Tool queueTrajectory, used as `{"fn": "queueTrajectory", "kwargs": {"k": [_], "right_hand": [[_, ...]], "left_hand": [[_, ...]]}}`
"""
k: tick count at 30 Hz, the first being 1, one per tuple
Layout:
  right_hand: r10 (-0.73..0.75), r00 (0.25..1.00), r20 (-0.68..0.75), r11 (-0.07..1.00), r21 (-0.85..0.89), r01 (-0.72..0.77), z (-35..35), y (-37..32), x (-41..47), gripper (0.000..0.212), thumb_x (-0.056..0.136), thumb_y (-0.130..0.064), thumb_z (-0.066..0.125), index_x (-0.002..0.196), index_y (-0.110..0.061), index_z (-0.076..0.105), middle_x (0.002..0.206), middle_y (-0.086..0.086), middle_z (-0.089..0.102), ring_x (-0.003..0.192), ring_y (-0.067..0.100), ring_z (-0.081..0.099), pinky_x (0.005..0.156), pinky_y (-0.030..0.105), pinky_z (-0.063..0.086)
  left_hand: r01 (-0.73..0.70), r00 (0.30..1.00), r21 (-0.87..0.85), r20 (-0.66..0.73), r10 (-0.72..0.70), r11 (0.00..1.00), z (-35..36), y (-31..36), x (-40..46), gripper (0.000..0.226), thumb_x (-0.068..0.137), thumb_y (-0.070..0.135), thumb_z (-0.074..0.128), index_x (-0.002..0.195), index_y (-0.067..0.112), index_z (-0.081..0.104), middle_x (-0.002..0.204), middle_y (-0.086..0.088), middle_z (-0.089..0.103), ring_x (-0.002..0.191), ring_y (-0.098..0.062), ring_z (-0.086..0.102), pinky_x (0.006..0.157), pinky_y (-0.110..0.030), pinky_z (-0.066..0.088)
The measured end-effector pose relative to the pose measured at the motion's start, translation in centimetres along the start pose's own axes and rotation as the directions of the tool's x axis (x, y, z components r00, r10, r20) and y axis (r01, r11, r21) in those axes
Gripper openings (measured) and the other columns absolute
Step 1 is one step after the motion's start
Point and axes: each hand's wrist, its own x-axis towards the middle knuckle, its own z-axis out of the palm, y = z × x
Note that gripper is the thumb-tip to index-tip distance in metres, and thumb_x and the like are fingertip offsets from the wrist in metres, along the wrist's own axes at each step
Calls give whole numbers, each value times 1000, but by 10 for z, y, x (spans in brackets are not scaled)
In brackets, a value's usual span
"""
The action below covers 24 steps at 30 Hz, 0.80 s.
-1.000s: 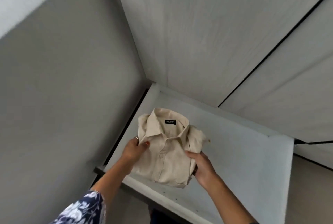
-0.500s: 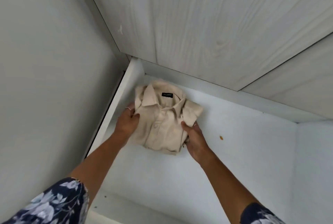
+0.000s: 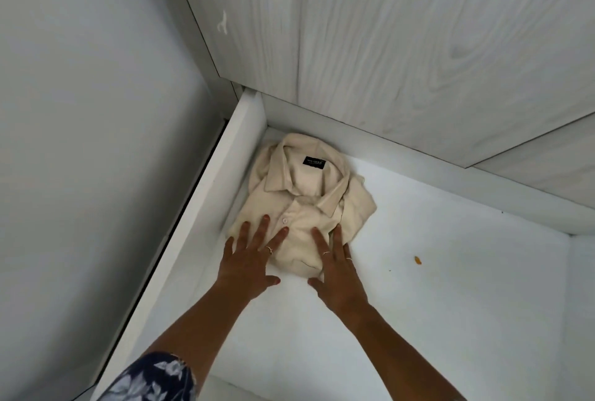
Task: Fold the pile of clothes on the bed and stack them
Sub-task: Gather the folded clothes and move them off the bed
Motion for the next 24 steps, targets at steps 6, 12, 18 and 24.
{"fn": "queueTrajectory", "kwargs": {"k": [6, 12, 18, 24], "right_hand": [[-72, 995, -71, 997, -7, 72, -2, 2, 23, 89, 91, -16, 62, 151, -35, -1, 158, 0, -21, 148, 29, 2, 109, 40, 38], [65, 978, 197, 977, -210, -23, -53, -22, 16, 89, 91, -28, 62, 152, -34, -2, 160, 6, -16, 147, 33, 6, 117, 42, 19], [14, 969, 248, 964, -259, 52, -122, -92, -51, 74, 95, -27, 55, 153, -22, 11, 160, 12, -3, 147, 29, 8, 118, 42, 15], [-160, 968, 194, 915, -338, 219, -207, -194, -122, 60, 95, -27, 51, 149, -17, 27, 158, 12, 14, 146, 29, 13, 118, 42, 17]], "left_hand": [[62, 996, -20, -68, -63, 998, 3, 0, 20, 82, 97, 50, 38, 132, 46, -36, 153, 8, -33, 147, -29, -11, 117, -47, 10], [51, 999, -17, 12, -51, 999, -35, 4, -14, 72, 101, 35, 35, 146, 37, -21, 158, 6, -22, 148, -23, -8, 118, -40, 8], [45, 982, 36, -186, -38, 998, -108, 9, -110, 69, 100, 20, 34, 150, 31, -12, 158, 7, -18, 147, -14, -13, 118, -35, 2], [168, 934, -81, -305, -185, 982, -200, 14, -222, 69, 97, 16, 33, 151, 30, -7, 159, 5, -16, 147, -18, -12, 119, -38, 4]]}}
